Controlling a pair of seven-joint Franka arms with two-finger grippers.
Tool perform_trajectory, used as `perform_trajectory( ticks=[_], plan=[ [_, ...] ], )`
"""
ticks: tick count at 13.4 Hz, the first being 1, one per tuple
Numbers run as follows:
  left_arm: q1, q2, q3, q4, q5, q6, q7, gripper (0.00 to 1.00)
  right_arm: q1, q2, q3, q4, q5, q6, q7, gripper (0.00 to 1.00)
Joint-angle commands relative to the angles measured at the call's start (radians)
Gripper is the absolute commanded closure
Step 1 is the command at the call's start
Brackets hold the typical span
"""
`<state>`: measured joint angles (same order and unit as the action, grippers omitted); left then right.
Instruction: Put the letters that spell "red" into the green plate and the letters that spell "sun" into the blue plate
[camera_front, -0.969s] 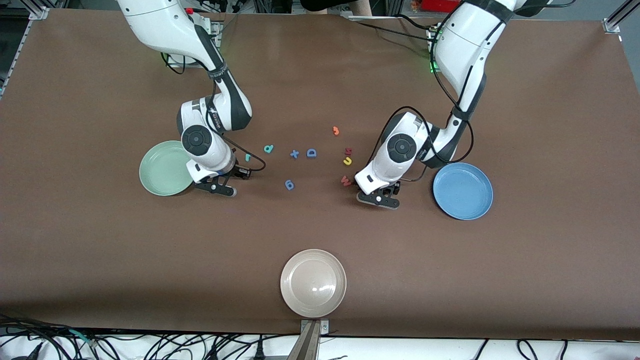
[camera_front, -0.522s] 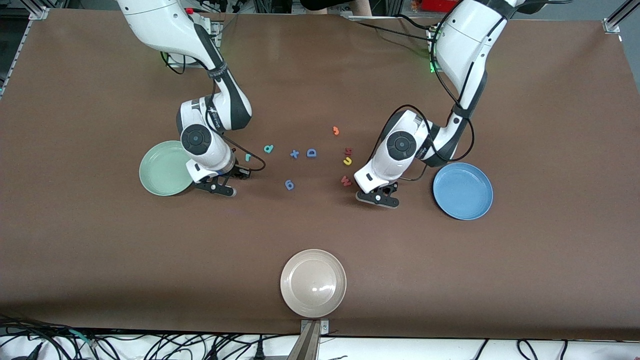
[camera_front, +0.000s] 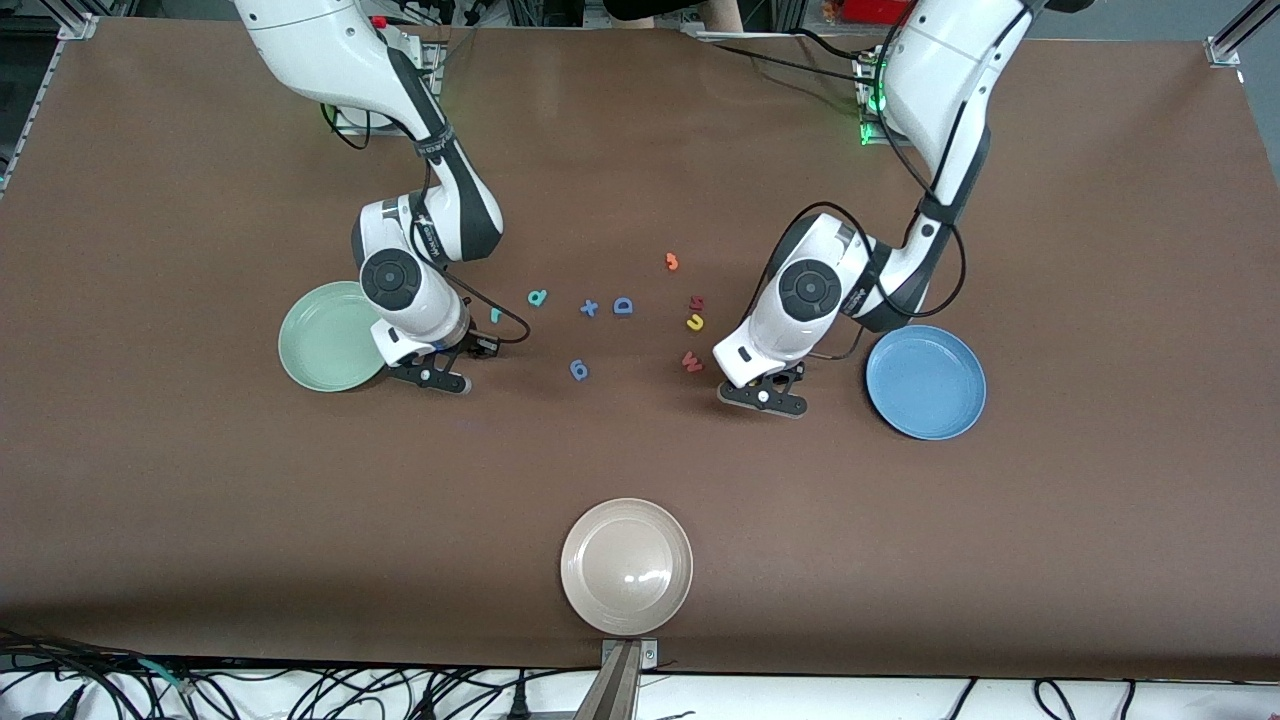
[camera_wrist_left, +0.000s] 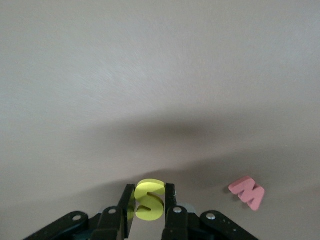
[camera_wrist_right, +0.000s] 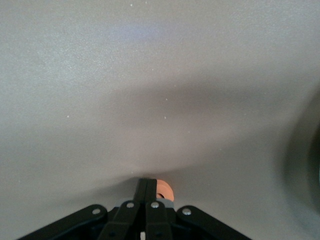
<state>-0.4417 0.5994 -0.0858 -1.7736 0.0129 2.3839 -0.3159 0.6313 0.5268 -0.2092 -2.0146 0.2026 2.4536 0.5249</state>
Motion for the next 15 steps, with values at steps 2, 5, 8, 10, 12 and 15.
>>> perform_trajectory(
  ticks=[2,5,8,10,12,15],
  plan=[
    [0.034,-0.098,0.001,-0.018,0.175,-0.093,-0.009,0.73,0.005,-0.031,-0.003,-0.010,0.018,0.005,0.029,1.00],
    [0.102,-0.135,0.001,-0.023,0.223,-0.156,0.188,0.70,0.004,-0.077,-0.015,-0.009,0.017,-0.088,0.030,1.00],
    [0.240,-0.138,-0.003,-0.029,0.217,-0.157,0.453,0.71,0.007,-0.085,-0.019,-0.062,0.017,-0.106,0.038,1.00],
    [0.329,-0.130,-0.011,-0.036,0.205,-0.155,0.590,0.71,0.014,-0.045,-0.018,-0.115,0.017,0.051,0.038,1.00],
    [0.388,-0.128,-0.028,-0.069,0.115,-0.153,0.674,0.71,0.018,-0.077,-0.015,-0.107,0.018,0.039,0.035,1.00],
    [0.429,-0.128,-0.031,-0.133,0.101,-0.121,0.721,0.71,0.018,-0.139,-0.025,-0.067,0.015,-0.145,0.049,1.00]
  ],
)
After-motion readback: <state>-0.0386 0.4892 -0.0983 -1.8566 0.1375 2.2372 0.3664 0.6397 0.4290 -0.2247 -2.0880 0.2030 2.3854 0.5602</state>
